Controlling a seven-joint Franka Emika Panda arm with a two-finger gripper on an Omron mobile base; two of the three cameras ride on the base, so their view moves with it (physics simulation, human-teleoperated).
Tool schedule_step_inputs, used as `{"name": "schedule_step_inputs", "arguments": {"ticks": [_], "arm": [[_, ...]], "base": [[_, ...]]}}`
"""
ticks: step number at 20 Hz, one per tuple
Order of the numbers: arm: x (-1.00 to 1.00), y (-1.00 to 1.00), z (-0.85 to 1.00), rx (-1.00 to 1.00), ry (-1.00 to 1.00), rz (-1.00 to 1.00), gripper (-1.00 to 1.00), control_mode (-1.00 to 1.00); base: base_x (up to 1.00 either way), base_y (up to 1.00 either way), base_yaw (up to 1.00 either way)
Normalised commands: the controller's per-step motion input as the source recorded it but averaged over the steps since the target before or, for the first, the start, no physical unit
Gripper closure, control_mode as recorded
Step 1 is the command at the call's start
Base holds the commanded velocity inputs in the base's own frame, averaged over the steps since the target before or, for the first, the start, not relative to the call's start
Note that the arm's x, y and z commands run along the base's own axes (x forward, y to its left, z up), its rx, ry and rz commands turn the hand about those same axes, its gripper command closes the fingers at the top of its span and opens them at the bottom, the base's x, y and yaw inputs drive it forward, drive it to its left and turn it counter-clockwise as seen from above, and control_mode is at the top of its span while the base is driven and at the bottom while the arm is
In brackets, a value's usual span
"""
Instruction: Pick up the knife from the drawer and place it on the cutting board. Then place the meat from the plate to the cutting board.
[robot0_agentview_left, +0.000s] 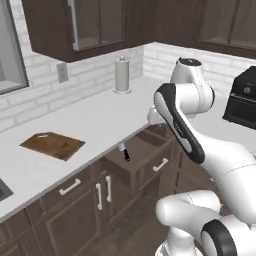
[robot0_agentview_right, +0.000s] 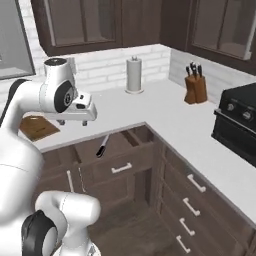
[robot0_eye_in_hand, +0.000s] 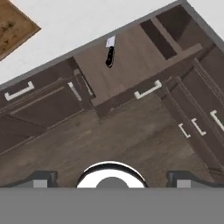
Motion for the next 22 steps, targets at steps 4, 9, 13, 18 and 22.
{"name": "schedule_step_inputs", "arguments": {"ticks": [4,9,13,18,22], "arm": [[0.0,0.0,0.0,0.0,0.0,0.0,-1.0,1.0],[0.0,0.0,0.0,0.0,0.0,0.0,-1.0,1.0],[0.0,0.0,0.0,0.0,0.0,0.0,-1.0,1.0],[0.0,0.0,0.0,0.0,0.0,0.0,-1.0,1.0],[0.0,0.0,0.0,0.0,0.0,0.0,-1.0,1.0]], "base": [[-0.63,1.0,-0.59],[-0.28,1.0,-0.47],[0.33,1.0,-0.44],[0.49,0.93,-0.49],[0.03,0.48,-0.5]]}}
